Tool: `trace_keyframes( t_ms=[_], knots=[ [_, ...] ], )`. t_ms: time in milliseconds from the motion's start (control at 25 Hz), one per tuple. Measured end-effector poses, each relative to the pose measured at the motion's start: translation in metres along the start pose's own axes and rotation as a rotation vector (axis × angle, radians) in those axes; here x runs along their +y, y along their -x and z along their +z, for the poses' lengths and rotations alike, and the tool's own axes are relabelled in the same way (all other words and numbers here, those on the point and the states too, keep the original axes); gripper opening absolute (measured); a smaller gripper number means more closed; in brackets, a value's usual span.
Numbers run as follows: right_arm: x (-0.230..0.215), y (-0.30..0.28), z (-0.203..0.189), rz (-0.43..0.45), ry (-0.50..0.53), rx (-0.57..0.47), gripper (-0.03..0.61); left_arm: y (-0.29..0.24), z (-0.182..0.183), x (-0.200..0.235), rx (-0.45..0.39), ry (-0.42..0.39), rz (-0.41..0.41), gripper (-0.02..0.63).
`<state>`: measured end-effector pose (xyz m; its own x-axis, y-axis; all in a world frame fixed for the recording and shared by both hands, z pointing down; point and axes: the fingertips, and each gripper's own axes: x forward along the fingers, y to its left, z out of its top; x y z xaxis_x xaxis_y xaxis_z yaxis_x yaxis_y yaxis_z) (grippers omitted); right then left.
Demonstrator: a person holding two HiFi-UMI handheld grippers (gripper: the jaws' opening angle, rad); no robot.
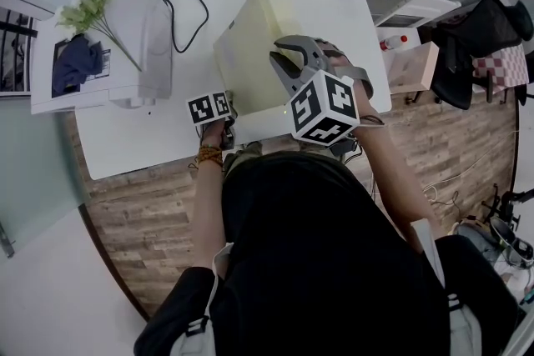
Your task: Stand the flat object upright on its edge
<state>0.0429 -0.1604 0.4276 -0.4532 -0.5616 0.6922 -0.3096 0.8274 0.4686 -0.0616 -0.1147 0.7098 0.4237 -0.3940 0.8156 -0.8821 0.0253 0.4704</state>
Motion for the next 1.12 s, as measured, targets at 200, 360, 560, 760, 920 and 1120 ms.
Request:
trace_keyframes(
  t_ms=[200, 360, 560, 760, 920, 1120],
  knots=[
    [0.005, 0.000, 0.011, -0.007, 0.064, -0.013, 0.043, -0.007, -0.002, -0.005, 0.023, -0.012, -0.011, 0.005],
    [0.010, -0.002, 0.021, -0.031, 0.171, -0.012, 0.043, -0.015, -0.007, -0.009, 0.038, 0.002, -0.032, 0.006],
    [0.021, 0.000, 0.034, -0.035, 0.245, -0.049, 0.043, -0.018, -0.011, -0.008, 0.040, 0.045, -0.044, 0.006],
    [0.037, 0.000, 0.048, -0.023, 0.284, -0.092, 0.043, -0.021, -0.013, -0.011, 0.045, 0.046, -0.050, 0.006],
    [0.049, -0.002, 0.059, -0.010, 0.306, -0.117, 0.043, -0.020, -0.014, -0.010, 0.042, 0.064, -0.052, 0.006],
    [0.059, 0.002, 0.065, -0.015, 0.281, -0.178, 0.082, -0.012, -0.013, -0.001, 0.008, 0.081, -0.038, 0.006]
  ],
)
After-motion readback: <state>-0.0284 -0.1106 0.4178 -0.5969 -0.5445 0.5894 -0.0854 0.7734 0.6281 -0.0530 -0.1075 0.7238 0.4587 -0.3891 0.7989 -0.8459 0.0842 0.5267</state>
